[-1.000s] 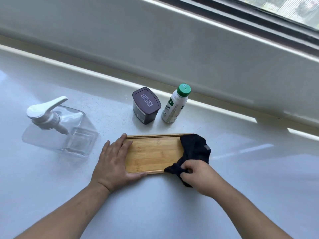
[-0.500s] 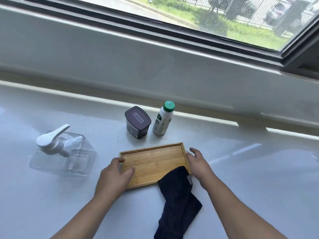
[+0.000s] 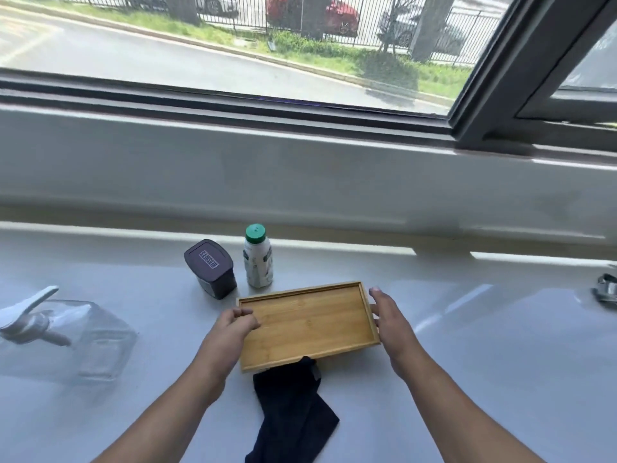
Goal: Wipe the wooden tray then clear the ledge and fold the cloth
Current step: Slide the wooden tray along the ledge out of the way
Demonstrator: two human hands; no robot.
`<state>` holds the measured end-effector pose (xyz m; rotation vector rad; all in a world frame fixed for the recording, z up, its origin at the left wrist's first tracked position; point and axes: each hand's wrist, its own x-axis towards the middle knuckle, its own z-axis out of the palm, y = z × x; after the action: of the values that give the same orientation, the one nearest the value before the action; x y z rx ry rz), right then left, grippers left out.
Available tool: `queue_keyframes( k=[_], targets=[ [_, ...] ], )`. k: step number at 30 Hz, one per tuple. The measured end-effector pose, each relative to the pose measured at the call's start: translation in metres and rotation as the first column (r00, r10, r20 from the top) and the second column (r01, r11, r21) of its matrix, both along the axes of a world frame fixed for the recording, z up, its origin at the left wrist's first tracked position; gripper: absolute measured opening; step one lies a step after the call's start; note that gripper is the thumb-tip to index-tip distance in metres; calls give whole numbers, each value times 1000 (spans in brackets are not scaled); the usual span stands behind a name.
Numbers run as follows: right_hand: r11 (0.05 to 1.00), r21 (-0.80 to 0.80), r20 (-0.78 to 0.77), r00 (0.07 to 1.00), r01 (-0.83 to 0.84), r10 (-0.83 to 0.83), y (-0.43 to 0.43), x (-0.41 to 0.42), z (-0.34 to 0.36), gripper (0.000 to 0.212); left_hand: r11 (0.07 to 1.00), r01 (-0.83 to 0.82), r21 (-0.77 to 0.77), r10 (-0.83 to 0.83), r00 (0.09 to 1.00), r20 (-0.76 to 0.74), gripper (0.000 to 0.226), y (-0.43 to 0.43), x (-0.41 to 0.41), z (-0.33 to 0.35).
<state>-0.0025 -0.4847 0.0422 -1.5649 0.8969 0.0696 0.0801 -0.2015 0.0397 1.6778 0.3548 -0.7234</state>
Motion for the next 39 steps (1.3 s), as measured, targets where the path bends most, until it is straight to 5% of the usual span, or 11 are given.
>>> queue_keyframes(
  k=[13, 18, 24, 33, 39],
  targets=[
    [984, -35, 50, 983, 176, -174, -289, -107, 36, 74, 977, 214, -9, -214, 977, 4, 43, -315, -41, 29],
    [977, -25, 47, 977, 210, -209, -366, -112, 23, 77, 968, 250, 40, -250, 968, -4, 15, -399, -39, 16],
    [979, 32, 10, 979, 202, -203, -424, -72, -5, 75, 973, 210, 96, -207, 978, -36, 43, -462, -8, 8],
    [986, -7, 14, 986, 168, -168, -469, 9, -42, 79, 981, 149, 124, -146, 989, -30, 42, -509, 51, -28],
    [909, -309, 216, 952, 278, -218, -443, -21, -40, 73, 958, 111, 266, -176, 956, 235, 48, -489, 36, -22]
  ],
)
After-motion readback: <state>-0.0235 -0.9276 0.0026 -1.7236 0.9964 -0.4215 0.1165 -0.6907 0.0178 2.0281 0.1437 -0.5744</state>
